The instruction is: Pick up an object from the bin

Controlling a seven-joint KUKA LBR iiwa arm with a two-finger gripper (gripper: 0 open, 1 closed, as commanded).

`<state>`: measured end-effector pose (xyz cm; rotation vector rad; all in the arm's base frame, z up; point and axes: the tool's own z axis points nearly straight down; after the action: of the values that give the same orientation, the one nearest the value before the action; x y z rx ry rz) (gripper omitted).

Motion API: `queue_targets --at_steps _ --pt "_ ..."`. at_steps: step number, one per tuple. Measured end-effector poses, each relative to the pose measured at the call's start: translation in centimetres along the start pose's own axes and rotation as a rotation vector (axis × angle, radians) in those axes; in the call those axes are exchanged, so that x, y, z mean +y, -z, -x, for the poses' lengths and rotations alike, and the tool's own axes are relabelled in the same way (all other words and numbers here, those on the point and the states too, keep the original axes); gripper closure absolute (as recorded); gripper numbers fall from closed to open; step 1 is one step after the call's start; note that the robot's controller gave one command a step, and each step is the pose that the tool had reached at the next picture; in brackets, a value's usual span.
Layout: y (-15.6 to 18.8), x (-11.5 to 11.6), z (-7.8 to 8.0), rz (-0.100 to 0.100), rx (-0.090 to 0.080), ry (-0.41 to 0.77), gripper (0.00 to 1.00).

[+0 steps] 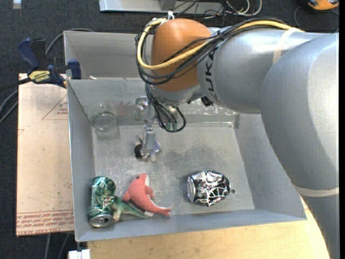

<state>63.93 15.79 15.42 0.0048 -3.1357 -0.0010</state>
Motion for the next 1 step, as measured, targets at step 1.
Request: queue_targets --at_steps 1 --pt "0.54 -0.09 0.18 0.001 -0.008 -0.003 0.0"
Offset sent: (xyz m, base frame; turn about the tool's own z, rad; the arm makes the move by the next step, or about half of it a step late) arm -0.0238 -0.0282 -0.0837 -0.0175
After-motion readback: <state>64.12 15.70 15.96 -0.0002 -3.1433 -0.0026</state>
